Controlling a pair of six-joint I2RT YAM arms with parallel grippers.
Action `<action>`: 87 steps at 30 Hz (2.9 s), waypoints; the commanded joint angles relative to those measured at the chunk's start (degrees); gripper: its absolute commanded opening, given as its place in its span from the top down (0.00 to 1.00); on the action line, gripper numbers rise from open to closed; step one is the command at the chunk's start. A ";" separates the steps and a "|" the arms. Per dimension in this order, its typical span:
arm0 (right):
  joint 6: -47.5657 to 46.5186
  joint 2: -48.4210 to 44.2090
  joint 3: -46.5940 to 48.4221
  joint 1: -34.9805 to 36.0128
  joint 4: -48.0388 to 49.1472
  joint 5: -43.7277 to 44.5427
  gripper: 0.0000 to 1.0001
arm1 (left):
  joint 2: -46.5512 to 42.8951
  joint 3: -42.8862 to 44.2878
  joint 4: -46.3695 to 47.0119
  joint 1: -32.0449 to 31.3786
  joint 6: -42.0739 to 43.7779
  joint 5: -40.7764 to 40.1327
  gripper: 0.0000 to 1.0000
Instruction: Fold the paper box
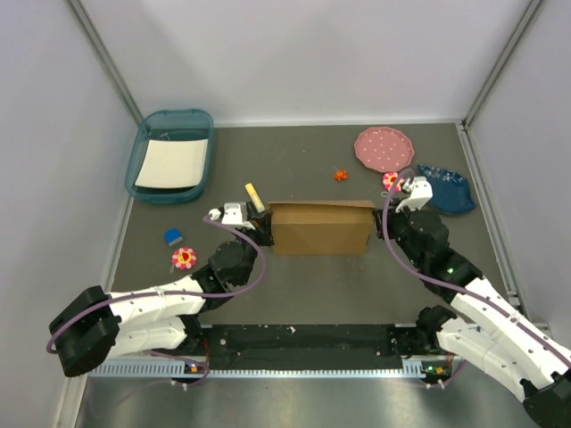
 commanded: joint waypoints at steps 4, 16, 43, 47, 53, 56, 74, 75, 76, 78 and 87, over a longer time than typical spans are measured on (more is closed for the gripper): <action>3.51 1.09 -5.08 0.39 -3.33 0.20 1.00 | 2.89 -1.56 -18.56 -0.70 -0.32 2.09 1.00; 4.39 2.58 -2.36 0.30 -4.47 0.73 1.00 | -12.91 1.52 -33.76 -0.70 -1.37 4.73 0.60; 5.00 2.41 -0.60 0.39 -5.18 -0.15 1.00 | -19.62 11.01 -33.77 -0.43 1.61 6.05 0.54; 5.09 2.41 -0.42 0.30 -5.26 -0.32 1.00 | -18.65 11.28 -34.21 -0.26 2.49 5.08 0.55; 5.01 2.23 -0.42 0.39 -5.18 -0.59 1.00 | -17.16 11.28 -34.30 0.36 2.40 5.25 0.61; 5.09 2.23 -0.42 0.39 -5.18 -0.68 1.00 | -16.72 11.45 -33.78 0.71 2.58 5.43 0.63; 5.27 2.23 -0.51 0.39 -5.18 -1.11 1.00 | -12.32 12.51 -31.05 1.68 2.14 8.94 0.97; 5.27 2.14 -0.60 0.39 -5.18 -1.20 1.00 | -12.24 12.16 -30.88 1.68 1.88 9.03 1.00; 5.36 2.06 -0.69 0.39 -5.18 -1.29 1.00 | -12.32 11.72 -30.61 1.68 1.53 9.47 1.00; 5.44 1.79 -0.77 0.39 -5.26 -1.46 1.00 | -12.50 10.05 -29.12 1.67 0.91 9.74 1.00; 5.36 1.53 -1.13 0.39 -5.35 -1.64 1.00 | -10.83 5.39 -26.04 1.59 -2.95 14.22 1.00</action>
